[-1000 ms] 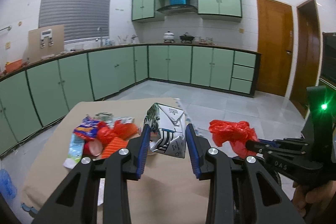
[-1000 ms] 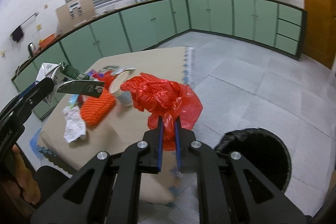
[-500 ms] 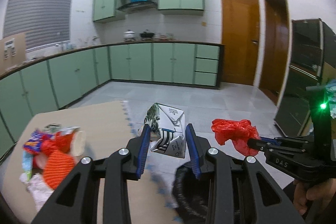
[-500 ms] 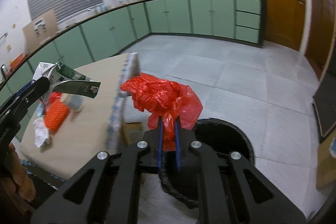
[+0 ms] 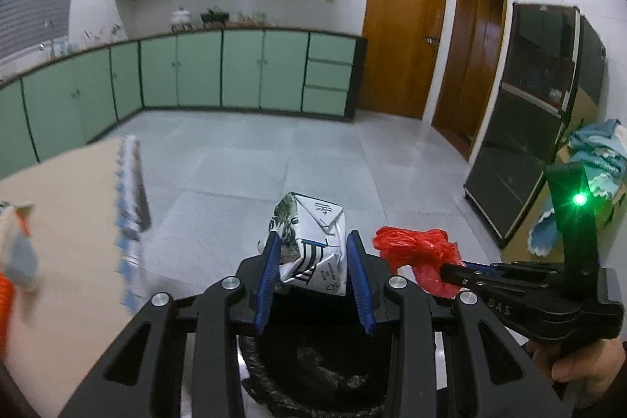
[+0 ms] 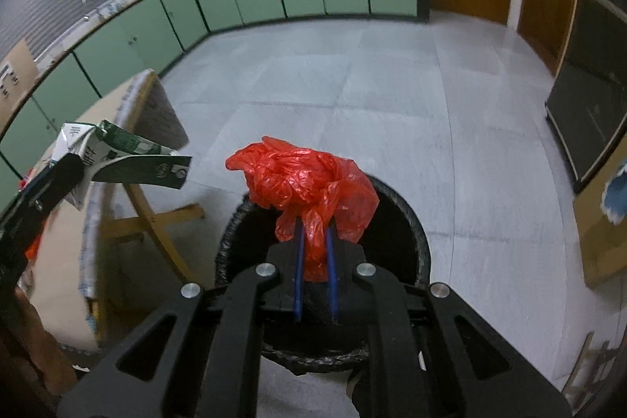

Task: Collect trash
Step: 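Open both tools to drop the bag and carton into the bin, then move both tools back over the table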

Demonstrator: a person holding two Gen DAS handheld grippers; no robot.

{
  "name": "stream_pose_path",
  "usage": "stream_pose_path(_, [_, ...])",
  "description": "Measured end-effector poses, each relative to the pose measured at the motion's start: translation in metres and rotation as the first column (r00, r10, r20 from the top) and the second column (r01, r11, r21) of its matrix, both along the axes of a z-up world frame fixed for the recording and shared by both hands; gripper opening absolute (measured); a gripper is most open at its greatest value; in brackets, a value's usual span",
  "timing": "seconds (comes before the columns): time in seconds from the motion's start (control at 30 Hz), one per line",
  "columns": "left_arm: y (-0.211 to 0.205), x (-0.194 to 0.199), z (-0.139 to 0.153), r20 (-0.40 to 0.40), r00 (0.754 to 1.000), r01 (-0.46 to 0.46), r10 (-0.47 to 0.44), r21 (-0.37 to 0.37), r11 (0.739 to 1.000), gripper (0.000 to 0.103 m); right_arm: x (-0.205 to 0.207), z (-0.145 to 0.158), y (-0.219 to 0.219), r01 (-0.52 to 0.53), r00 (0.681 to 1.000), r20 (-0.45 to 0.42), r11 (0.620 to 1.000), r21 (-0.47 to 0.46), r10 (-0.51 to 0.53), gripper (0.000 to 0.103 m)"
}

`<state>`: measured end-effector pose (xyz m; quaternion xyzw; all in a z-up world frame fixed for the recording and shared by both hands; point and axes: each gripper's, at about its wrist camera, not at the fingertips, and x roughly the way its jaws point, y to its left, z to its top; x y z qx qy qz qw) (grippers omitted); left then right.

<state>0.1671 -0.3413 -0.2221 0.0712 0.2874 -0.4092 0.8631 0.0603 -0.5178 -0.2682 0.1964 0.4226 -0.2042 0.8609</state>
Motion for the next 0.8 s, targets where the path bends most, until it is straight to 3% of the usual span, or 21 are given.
stream_pose_path(0.13, [-0.027, 0.007, -0.032, -0.048, 0.999, 0.016, -0.013, 0.046, 0.999, 0.035, 0.011, -0.021, -0.011, 0.018, 0.999, -0.047, 0.999, 0.035, -0.016, 0.017])
stream_pose_path(0.17, [-0.029, 0.008, -0.037, -0.056, 0.998, 0.015, -0.012, 0.056, 0.998, 0.035, 0.012, -0.024, -0.012, 0.028, 0.998, -0.056, 0.999, 0.033, -0.026, 0.03])
stream_pose_path(0.23, [-0.039, 0.013, -0.05, -0.073, 0.997, 0.018, -0.012, 0.077, 0.997, 0.035, 0.01, -0.025, -0.017, 0.041, 0.998, -0.056, 0.999, 0.03, -0.04, 0.04])
stream_pose_path(0.33, [-0.05, 0.02, -0.066, -0.096, 0.995, 0.021, -0.011, 0.11, 0.994, 0.046, 0.005, -0.025, -0.023, 0.063, 0.997, -0.049, 0.997, 0.04, -0.061, 0.04])
stream_pose_path(0.47, [-0.052, 0.022, -0.071, -0.097, 0.995, 0.019, -0.007, 0.126, 0.992, 0.047, -0.003, -0.019, -0.028, 0.09, 0.996, -0.016, 0.995, 0.044, -0.089, 0.04])
stream_pose_path(0.6, [-0.046, 0.017, -0.062, -0.063, 0.998, 0.0, 0.008, 0.124, 0.992, 0.059, -0.009, -0.012, -0.029, 0.105, 0.994, 0.009, 0.994, 0.039, -0.105, 0.04])
stream_pose_path(0.8, [-0.01, 0.01, -0.036, -0.033, 0.998, -0.05, 0.053, 0.099, 0.994, 0.066, -0.013, 0.004, -0.021, 0.096, 0.995, 0.038, 0.995, 0.004, -0.096, 0.043])
